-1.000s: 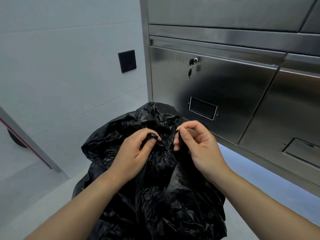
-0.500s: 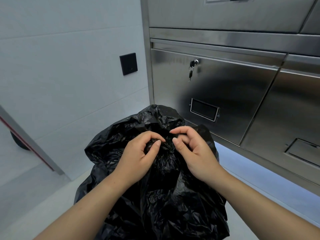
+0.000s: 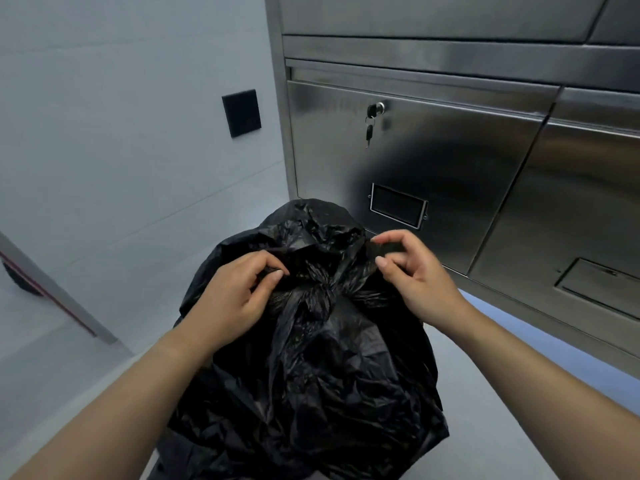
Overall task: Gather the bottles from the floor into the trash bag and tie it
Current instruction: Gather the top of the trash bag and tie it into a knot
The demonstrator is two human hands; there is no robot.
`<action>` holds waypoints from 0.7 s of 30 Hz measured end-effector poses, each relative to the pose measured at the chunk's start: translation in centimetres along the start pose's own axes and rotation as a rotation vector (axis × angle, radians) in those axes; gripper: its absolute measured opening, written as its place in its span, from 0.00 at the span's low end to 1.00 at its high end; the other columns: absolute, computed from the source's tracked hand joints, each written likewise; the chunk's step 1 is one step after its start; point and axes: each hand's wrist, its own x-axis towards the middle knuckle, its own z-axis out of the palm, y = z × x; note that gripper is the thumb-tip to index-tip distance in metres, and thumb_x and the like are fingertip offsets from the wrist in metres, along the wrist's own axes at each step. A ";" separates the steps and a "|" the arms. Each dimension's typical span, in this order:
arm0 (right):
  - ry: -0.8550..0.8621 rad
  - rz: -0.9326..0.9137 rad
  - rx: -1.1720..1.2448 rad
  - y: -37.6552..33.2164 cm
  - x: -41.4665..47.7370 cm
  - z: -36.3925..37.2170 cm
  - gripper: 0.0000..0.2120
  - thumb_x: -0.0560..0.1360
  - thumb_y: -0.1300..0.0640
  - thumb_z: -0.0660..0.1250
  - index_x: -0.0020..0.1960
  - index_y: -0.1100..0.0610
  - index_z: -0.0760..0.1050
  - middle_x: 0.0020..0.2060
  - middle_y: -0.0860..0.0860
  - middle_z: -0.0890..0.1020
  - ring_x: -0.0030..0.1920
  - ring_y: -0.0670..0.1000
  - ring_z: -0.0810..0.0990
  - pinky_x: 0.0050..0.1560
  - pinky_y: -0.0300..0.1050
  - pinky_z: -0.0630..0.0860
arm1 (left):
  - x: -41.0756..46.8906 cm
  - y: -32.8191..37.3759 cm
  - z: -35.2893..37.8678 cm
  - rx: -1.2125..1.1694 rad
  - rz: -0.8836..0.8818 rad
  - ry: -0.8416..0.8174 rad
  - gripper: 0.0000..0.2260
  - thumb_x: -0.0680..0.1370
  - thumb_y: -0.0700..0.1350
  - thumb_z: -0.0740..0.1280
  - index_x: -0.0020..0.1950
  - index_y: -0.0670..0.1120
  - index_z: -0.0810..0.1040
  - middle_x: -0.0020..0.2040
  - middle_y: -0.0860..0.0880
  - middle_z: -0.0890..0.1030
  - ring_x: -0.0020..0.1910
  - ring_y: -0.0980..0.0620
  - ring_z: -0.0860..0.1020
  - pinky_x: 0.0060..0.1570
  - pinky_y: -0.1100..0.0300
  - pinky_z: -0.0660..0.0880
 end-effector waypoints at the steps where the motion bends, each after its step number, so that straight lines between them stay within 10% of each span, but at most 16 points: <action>1: 0.003 0.004 0.001 0.1 0.0 -0.1 0.09 0.74 0.52 0.62 0.53 0.44 0.70 0.27 0.51 0.68 0.29 0.51 0.64 0.35 0.48 0.63 | 0.0 -0.1 0.0 0.001 0.001 0.001 0.05 0.77 0.46 0.61 0.47 0.50 0.76 0.40 0.57 0.77 0.38 0.58 0.74 0.35 0.70 0.67; 11: 0.005 -0.223 0.169 -4.1 0.5 2.0 0.10 0.77 0.56 0.59 0.58 0.49 0.69 0.26 0.45 0.70 0.29 0.45 0.68 0.37 0.38 0.67 | 2.4 4.7 0.5 -0.063 0.205 0.142 0.08 0.79 0.46 0.60 0.49 0.47 0.78 0.40 0.59 0.72 0.39 0.59 0.71 0.42 0.69 0.67; 21: -0.011 -0.158 0.189 -2.8 -0.2 2.5 0.05 0.75 0.59 0.67 0.41 0.51 0.77 0.31 0.45 0.80 0.32 0.43 0.77 0.38 0.33 0.71 | 1.5 3.2 1.4 -0.124 0.024 0.114 0.06 0.77 0.47 0.63 0.49 0.53 0.79 0.40 0.51 0.76 0.42 0.54 0.75 0.44 0.63 0.70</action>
